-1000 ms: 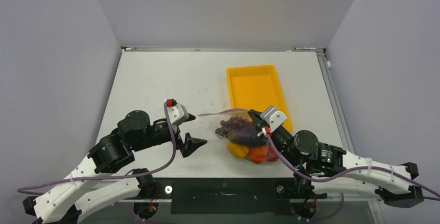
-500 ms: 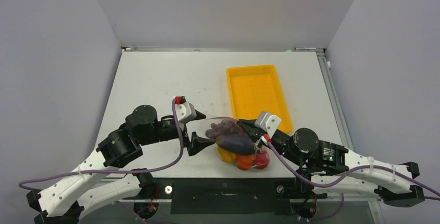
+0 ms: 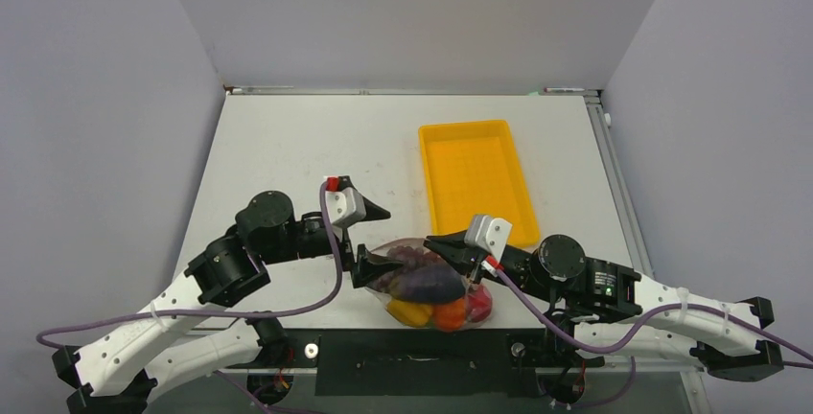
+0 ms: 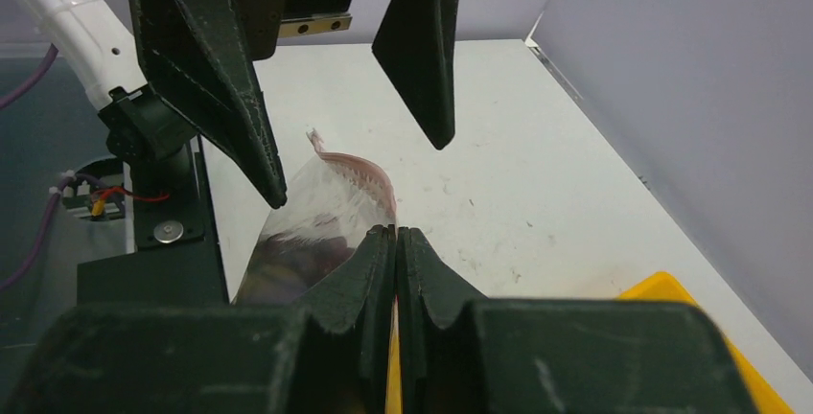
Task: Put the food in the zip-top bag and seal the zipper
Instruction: Place the zipper food storage bag at the center of the board.
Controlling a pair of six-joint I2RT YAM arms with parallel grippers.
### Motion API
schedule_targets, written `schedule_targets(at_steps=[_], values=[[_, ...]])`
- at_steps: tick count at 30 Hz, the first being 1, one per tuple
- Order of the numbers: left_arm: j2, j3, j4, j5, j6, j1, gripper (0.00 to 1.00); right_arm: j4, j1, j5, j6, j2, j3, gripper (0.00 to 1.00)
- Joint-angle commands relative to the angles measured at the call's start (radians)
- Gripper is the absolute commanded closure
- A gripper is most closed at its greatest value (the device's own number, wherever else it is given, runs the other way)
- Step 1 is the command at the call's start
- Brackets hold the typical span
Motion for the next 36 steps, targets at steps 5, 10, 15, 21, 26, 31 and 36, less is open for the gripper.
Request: schedule_targets(at_steps=[5, 10, 15, 21, 26, 31, 36], values=[[0.049, -0.031, 0.073, 0.130, -0.006, -0.001, 0.04, 0.156, -0.008, -0.105, 0.035, -0.008, 0.075, 0.95], [0.063, -0.044, 0.054, 0.185, -0.001, -0.001, 0.01, 0.162, -0.007, -0.108, 0.037, -0.008, 0.073, 0.95], [0.098, -0.045, 0.009, 0.199, 0.026, -0.001, 0.12, 0.163, -0.008, -0.110, 0.038, -0.008, 0.070, 0.95], [0.157, -0.017, -0.049, 0.230, 0.063, -0.001, 0.47, 0.172, -0.007, -0.104, 0.040, -0.024, 0.051, 0.95], [0.180, 0.003, -0.072, 0.243, 0.072, -0.001, 0.93, 0.169, -0.008, -0.091, 0.043, -0.037, 0.037, 0.95], [0.173, 0.007, -0.071, 0.212, 0.070, -0.001, 1.00, 0.159, -0.007, -0.075, 0.044, -0.055, 0.023, 0.95], [0.153, 0.017, -0.062, 0.153, 0.063, -0.001, 1.00, 0.140, -0.007, -0.022, 0.046, -0.065, 0.021, 0.95]])
